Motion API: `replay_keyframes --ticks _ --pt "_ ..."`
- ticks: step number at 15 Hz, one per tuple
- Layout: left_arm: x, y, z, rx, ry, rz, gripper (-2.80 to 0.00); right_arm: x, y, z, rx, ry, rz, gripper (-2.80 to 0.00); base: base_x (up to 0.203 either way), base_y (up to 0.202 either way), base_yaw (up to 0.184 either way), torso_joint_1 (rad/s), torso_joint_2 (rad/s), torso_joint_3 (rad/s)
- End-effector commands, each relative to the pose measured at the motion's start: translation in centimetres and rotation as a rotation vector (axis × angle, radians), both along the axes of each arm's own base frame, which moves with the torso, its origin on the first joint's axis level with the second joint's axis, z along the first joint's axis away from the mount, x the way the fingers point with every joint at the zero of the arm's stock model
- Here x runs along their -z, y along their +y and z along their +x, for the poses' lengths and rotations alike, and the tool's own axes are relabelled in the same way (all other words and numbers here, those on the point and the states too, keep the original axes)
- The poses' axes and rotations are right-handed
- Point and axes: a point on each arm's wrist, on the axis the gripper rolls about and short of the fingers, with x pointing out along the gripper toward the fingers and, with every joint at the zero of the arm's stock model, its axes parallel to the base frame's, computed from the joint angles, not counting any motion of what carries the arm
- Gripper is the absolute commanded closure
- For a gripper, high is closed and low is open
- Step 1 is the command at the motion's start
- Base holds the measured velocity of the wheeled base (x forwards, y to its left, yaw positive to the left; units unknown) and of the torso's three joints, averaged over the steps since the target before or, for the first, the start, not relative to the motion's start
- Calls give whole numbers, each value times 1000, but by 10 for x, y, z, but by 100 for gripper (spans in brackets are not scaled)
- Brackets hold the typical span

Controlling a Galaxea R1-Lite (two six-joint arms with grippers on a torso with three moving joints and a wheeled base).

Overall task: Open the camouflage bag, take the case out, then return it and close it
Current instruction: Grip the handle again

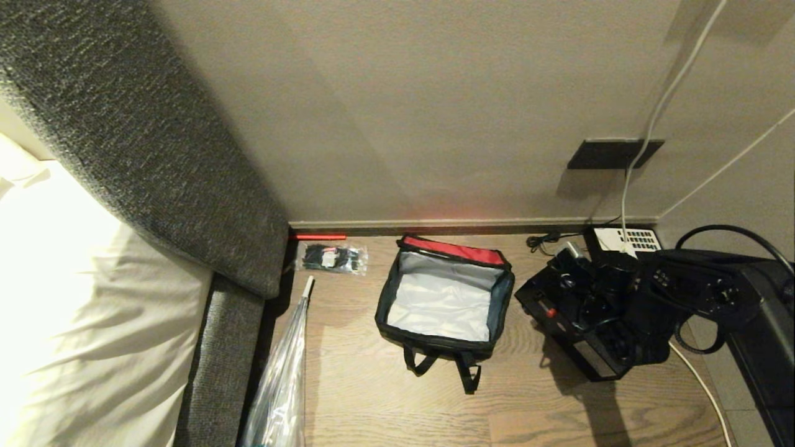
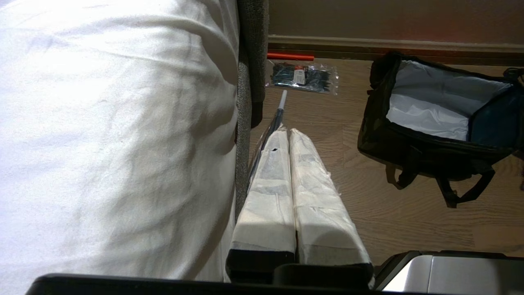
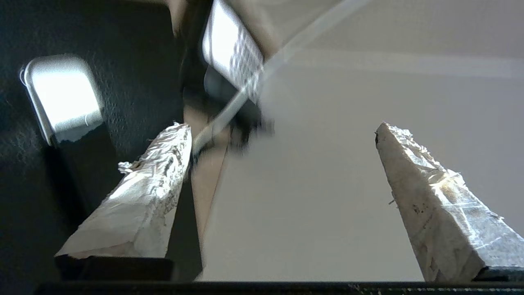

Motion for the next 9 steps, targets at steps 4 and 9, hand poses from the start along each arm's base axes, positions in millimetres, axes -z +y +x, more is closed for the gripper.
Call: replay_keyframes --ticks 4,9 --pt "1 0 0 -1 0 0 0 16 31 -2 124 -36 55 -280 0 0 0 0 0 0" --pt "1 0 0 0 1 0 0 53 31 4 167 -56 111 -280 0 0 0 0 0 0"
